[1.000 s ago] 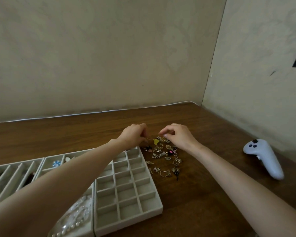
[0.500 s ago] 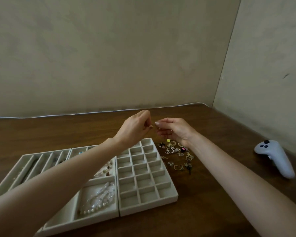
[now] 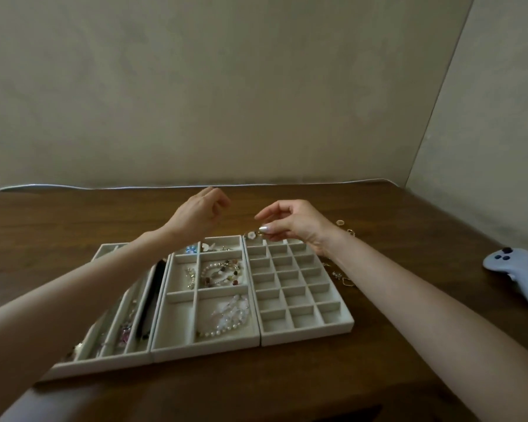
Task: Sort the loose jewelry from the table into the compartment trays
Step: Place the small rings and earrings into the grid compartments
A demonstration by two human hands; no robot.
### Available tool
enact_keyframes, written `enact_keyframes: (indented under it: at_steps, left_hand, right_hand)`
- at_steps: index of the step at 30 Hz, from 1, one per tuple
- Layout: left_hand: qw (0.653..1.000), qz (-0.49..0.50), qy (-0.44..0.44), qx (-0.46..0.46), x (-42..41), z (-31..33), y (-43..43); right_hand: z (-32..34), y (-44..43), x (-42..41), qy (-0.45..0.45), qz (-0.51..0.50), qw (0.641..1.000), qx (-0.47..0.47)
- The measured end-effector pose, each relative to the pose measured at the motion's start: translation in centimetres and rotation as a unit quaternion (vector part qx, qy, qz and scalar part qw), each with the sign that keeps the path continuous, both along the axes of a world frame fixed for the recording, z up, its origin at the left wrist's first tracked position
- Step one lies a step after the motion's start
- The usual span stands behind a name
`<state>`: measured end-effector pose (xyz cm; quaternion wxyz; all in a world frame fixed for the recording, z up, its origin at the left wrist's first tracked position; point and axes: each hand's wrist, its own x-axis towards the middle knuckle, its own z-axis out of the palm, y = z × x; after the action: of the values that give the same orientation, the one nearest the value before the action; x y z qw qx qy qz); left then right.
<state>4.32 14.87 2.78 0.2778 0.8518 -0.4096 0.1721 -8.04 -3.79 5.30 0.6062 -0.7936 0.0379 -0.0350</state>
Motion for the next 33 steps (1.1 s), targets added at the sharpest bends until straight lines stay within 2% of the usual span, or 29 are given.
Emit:
enact_keyframes:
  at_steps: [7, 15, 23, 27, 31, 33]
  left_hand:
    - [0.998, 0.031, 0.048, -0.026, -0.2, -0.8, 4.6]
    - [0.996, 0.057, 0.060, -0.024, -0.1, -2.6, 8.2]
    - [0.996, 0.057, 0.063, -0.023, -0.2, -2.7, 8.0]
    - [0.997, 0.050, 0.058, -0.023, -0.2, -2.6, 7.4]
    - [0.997, 0.040, 0.064, -0.020, -0.7, -2.5, 6.1]
    - [0.997, 0.022, 0.067, -0.014, -1.0, -2.6, 5.1]
  right_hand:
    - [-1.7, 7.7, 0.6, 0.008, 0.124, 0.989, -0.080]
    - [-2.7, 12.3, 0.4, 0.024, 0.215, 0.950, -0.227]
    - [-2.8, 13.2, 0.2, -0.007, 0.199, 0.926, -0.322]
    - [-2.6, 12.7, 0.0, -0.030, 0.182, 0.936, -0.301]
    - [-1.8, 10.3, -0.1, -0.049, 0.130, 0.961, -0.237]
    - [-1.5, 8.4, 0.0, -0.069, 0.093, 0.963, -0.243]
